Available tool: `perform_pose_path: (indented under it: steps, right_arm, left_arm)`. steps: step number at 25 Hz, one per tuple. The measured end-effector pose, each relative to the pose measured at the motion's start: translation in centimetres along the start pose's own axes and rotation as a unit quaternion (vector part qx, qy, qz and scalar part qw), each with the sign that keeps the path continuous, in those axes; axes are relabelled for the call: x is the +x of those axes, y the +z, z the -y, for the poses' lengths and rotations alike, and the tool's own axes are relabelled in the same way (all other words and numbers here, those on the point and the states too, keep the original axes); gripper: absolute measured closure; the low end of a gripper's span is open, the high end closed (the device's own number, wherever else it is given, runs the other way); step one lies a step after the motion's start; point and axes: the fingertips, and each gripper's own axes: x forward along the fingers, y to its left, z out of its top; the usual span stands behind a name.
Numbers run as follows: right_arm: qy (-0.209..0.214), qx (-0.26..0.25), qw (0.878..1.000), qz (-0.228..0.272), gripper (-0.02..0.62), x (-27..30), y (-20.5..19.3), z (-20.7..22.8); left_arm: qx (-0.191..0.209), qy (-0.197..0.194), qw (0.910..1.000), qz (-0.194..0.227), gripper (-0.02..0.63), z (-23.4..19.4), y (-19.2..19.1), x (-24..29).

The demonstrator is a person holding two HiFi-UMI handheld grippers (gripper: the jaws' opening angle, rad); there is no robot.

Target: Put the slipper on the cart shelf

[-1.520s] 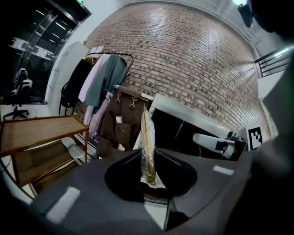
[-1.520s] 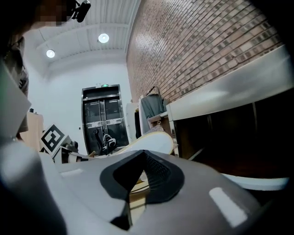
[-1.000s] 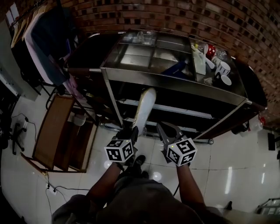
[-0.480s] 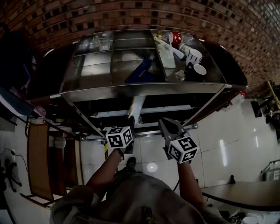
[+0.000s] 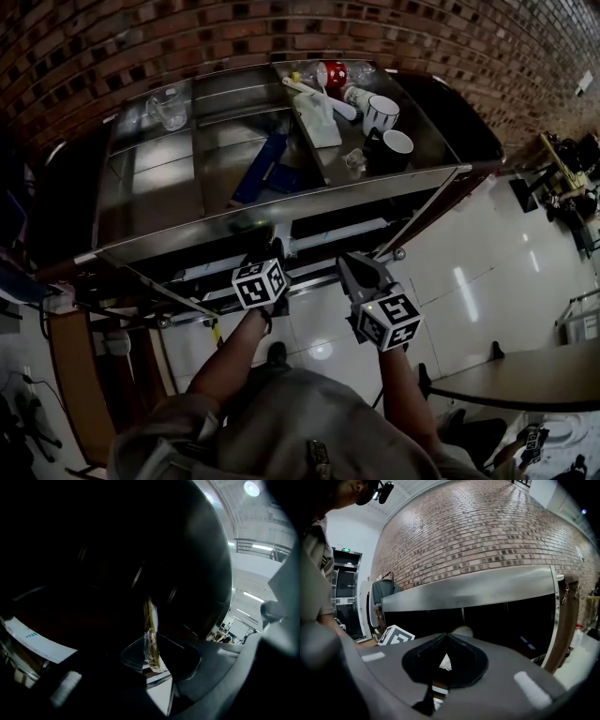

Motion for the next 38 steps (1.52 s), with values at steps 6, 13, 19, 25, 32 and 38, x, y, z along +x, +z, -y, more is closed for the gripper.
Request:
perform_pose_path:
  steps: [6, 13, 19, 25, 32, 38]
  right_arm:
    - [-0.025, 0.001, 1.000, 0.004, 0.595, -0.8, 0.1, 0.6]
    - [-0.043, 0.005, 0.999, 0.012, 0.595, -1.9, 0.4, 1.0]
    - [-0.032, 0.000, 0.999, 0.017, 0.595, -1.8, 0.5, 0.4]
    - [-0.023, 0.001, 0.999, 0.027, 0.595, -1.6, 0.8, 0.4]
    - [-0.012, 0.005, 0.999, 0.037, 0.595, -1.3, 1.1, 0.0]
    - [0.001, 0.010, 0.999, 0.041, 0.595, -1.1, 1.0, -0.7]
  left_arm:
    - [0.038, 0.017, 0.9991, 0.006, 0.521, -0.2, 0.2, 1.8]
    - [0.083, 0.028, 0.9960, -0.020, 0.475, -0.8, -0.9, 2.1]
    - [0.101, 0.010, 0.9946, -0.021, 0.365, -0.6, -0.8, 1.8]
    - [0.107, -0.004, 0.9942, 0.013, 0.339, 0.0, 1.5, -0.9]
    - [0.120, -0.037, 0.9912, 0.041, 0.476, 2.6, 3.5, -5.2]
    - [0.147, -0.076, 0.9849, 0.051, 0.556, 5.3, 4.1, -7.9]
